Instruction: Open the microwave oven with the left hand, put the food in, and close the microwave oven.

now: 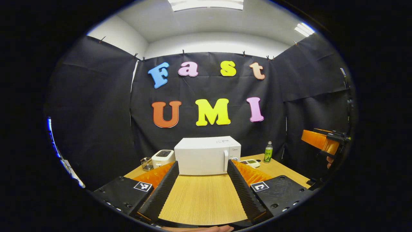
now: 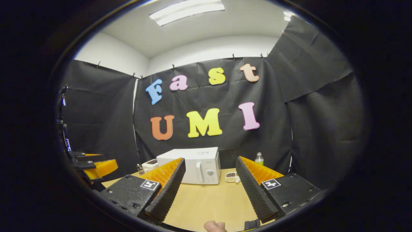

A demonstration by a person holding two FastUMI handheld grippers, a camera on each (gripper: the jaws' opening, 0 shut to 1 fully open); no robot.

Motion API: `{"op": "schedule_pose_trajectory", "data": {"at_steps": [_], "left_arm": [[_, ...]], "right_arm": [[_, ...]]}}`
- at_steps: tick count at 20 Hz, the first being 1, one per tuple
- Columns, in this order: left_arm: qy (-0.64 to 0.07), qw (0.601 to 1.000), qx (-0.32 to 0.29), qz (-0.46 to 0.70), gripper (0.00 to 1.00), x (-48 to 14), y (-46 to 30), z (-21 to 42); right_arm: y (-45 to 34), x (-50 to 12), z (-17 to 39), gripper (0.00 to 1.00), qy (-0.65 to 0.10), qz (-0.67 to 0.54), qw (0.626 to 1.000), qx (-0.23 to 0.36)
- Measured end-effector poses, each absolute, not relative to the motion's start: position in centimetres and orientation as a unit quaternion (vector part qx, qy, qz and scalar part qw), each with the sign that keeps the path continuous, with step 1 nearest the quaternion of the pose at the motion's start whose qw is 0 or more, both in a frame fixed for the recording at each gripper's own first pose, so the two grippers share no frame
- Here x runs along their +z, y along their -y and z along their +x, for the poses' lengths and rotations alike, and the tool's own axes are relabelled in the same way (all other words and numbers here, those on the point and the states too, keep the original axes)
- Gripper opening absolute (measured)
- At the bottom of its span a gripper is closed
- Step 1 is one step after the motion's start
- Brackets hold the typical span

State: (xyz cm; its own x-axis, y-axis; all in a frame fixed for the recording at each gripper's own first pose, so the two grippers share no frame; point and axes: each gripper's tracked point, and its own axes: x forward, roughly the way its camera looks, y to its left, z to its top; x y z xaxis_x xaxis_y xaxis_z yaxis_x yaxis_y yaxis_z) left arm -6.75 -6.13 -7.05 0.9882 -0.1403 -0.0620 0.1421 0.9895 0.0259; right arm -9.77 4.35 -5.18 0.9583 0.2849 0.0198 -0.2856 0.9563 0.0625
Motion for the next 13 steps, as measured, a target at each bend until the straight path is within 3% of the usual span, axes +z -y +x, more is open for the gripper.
{"op": "schedule_pose_trajectory", "data": {"at_steps": [5,6,7,13], "left_arm": [[-0.039,0.997,-0.065,0.010,0.95,-7.47,5.82,-6.43],[-0.041,0.997,-0.067,0.009,0.95,-7.61,5.96,-6.45],[-0.042,0.997,-0.071,0.008,0.95,-7.78,6.15,-6.43],[-0.041,0.996,-0.075,0.011,0.95,-7.79,6.56,-6.37]], "right_arm": [[-4.41,-5.37,-9.68,0.91,0.004,0.031,0.989,0.145],[-4.36,-5.52,-9.61,1.00,0.003,0.031,0.989,0.145],[-4.39,-5.54,-9.54,0.91,0.002,0.033,0.989,0.146],[-3.96,-5.83,-9.46,0.91,0.000,0.034,0.989,0.142]]}}
